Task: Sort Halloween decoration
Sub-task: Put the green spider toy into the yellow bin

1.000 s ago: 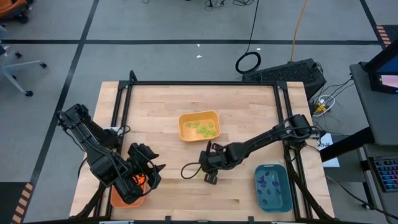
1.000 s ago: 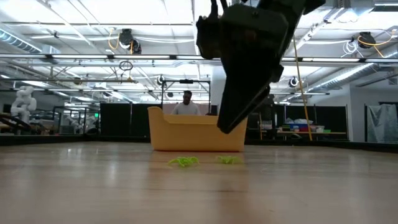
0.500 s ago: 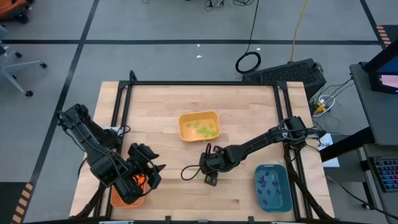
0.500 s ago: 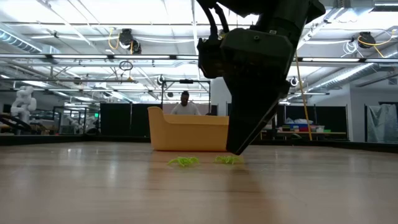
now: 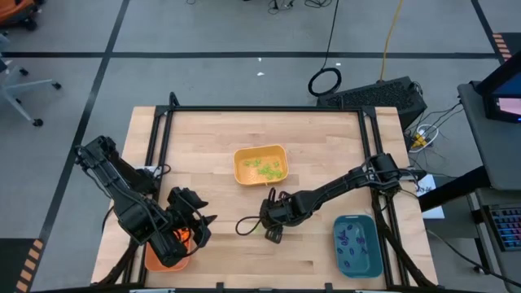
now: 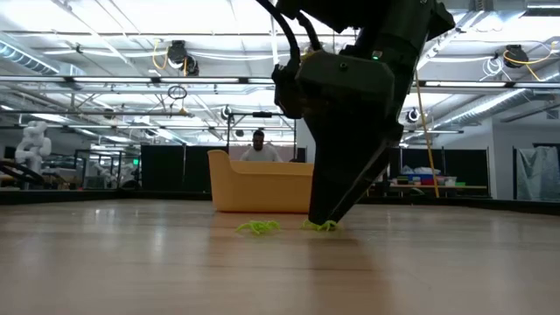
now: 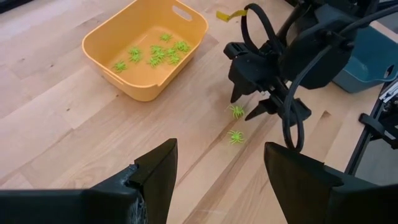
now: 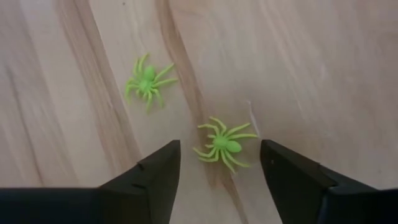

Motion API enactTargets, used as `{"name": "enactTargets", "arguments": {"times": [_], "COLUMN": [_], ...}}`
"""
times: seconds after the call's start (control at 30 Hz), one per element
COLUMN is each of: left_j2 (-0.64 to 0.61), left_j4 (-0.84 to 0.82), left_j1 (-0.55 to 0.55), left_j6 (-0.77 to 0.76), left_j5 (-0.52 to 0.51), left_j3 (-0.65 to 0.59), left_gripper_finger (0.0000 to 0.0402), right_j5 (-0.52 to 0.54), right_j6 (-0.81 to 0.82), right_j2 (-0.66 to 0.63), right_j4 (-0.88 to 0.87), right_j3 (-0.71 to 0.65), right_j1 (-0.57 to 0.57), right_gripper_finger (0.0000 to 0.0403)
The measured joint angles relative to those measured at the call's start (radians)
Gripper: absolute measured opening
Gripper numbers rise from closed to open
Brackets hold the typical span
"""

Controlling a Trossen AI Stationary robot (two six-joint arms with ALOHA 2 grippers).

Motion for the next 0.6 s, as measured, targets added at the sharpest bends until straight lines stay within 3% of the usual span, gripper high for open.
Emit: {"name": "enactTargets", "arguments": {"times": [0.2, 0.6], "left_j2": [0.000, 0.000], "left_j4": [0.000, -0.009], "left_j1": [0.000, 0.000], "left_j6": [0.000, 0.001], "left_j5": [0.000, -0.004], "left_j3": [0.000, 0.000], "left_gripper_finger": [0.0242, 0.0242], "right_j5": [-0.001, -0.001], "right_j6": [0.002, 0.001], "right_j2": [0.003, 0.006], "right_j4": [-0.001, -0.001], "right_j3": [0.001, 0.000], "right_j1": [-0.002, -0.002], "right_gripper_finger": [0.0188, 0.0079]}}
